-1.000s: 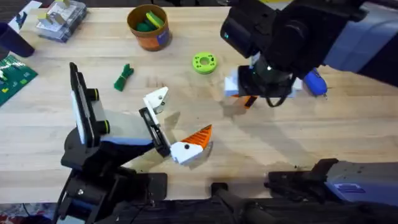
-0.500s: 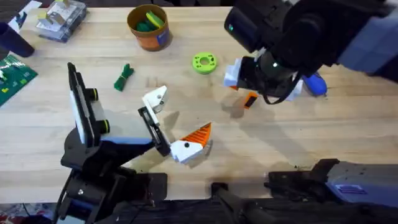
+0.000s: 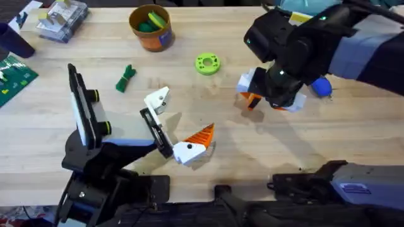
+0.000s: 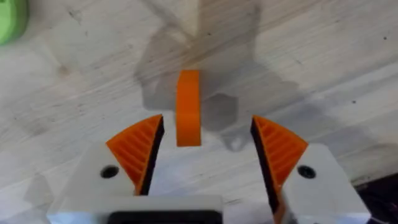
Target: Pick up the gripper from the table and insert it into the empty holder that is missing its gripper. Then pick up a screw, insert it into the mounting hole, and use the screwdriver to tighten it. Finally, clean up the table by picking up the vegetable and placing it into the bucket.
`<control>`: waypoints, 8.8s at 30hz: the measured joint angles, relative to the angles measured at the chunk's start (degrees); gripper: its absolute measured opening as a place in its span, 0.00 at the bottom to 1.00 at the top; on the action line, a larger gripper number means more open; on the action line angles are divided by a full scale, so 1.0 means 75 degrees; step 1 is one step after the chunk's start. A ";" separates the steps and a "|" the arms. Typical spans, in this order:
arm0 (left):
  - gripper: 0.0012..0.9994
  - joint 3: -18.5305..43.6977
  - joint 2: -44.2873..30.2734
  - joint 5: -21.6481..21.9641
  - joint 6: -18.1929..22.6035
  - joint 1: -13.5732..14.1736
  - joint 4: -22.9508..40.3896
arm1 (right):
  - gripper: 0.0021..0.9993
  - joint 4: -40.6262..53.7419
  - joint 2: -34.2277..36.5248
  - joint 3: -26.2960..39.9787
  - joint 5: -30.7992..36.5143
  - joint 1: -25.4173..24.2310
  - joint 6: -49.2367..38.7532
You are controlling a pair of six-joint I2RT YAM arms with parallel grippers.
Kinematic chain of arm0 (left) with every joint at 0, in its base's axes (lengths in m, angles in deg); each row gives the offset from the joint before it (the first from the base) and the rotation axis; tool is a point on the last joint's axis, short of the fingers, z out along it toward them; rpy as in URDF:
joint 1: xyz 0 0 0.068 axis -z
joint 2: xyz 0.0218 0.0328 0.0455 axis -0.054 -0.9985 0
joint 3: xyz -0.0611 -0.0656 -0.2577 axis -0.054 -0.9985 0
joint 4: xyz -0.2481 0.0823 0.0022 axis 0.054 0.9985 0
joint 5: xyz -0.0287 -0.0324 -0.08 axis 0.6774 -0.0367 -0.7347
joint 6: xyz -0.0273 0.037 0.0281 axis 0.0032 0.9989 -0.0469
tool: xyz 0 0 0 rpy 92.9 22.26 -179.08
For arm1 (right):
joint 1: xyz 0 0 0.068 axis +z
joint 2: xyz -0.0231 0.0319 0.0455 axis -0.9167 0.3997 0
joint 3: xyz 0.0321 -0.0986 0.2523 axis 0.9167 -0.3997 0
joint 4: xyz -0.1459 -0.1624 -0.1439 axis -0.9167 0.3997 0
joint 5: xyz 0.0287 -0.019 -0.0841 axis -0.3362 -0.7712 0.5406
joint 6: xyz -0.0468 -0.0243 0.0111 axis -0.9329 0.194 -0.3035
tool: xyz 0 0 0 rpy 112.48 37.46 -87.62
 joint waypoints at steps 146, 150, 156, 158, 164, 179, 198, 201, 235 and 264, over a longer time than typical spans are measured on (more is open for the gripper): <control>1.00 0.0000 0.0000 0.0891 -0.0029 -0.0114 -0.0050 | 0.01 -0.8712 0.3244 0.0284 -1.2322 -0.0220 -0.1988; 1.00 0.0000 0.0000 0.0775 -0.0026 -0.0114 -0.0047 | 0.01 -0.8712 0.3244 0.0284 -1.2307 -0.0248 -0.1985; 1.00 0.0000 0.0000 0.0785 -0.0026 -0.0114 -0.0050 | 0.01 -0.8813 0.3244 0.0284 -1.2285 -0.0200 -0.1932; 1.00 0.0000 0.0000 0.0825 -0.0027 -0.0114 -0.0049 | 0.01 -0.8832 0.3244 0.0284 -1.2264 -0.0169 -0.1904; 1.00 0.0000 0.0000 0.0967 -0.0066 -0.0140 -0.0047 | 0.01 -0.8922 0.3244 0.0284 -1.2139 -0.0062 -0.1877; 1.00 0.0000 0.0000 0.0972 -0.0117 -0.0157 -0.0047 | 0.01 -0.8941 0.3244 0.0284 -1.2094 -0.0046 -0.1877; 1.00 0.0000 0.0000 0.0882 -0.0076 -0.0146 -0.0053 | 0.24 -0.9104 0.3244 0.0284 -1.2125 0.0046 -0.1856; 1.00 0.0000 0.0000 0.0855 -0.0053 -0.0122 -0.0050 | 0.27 -0.9098 0.3244 0.0284 -1.2128 0.0238 -0.1856; 1.00 0.0000 0.0000 0.0299 -0.0055 -0.0026 -0.0026 | 0.99 -0.9140 0.3244 0.0286 -1.0431 -0.1952 -0.1853; 1.00 0.0000 0.0000 0.0277 -0.0055 -0.0026 -0.0023 | 0.75 -0.2697 0.3561 0.3615 -0.2191 -0.0834 -0.5936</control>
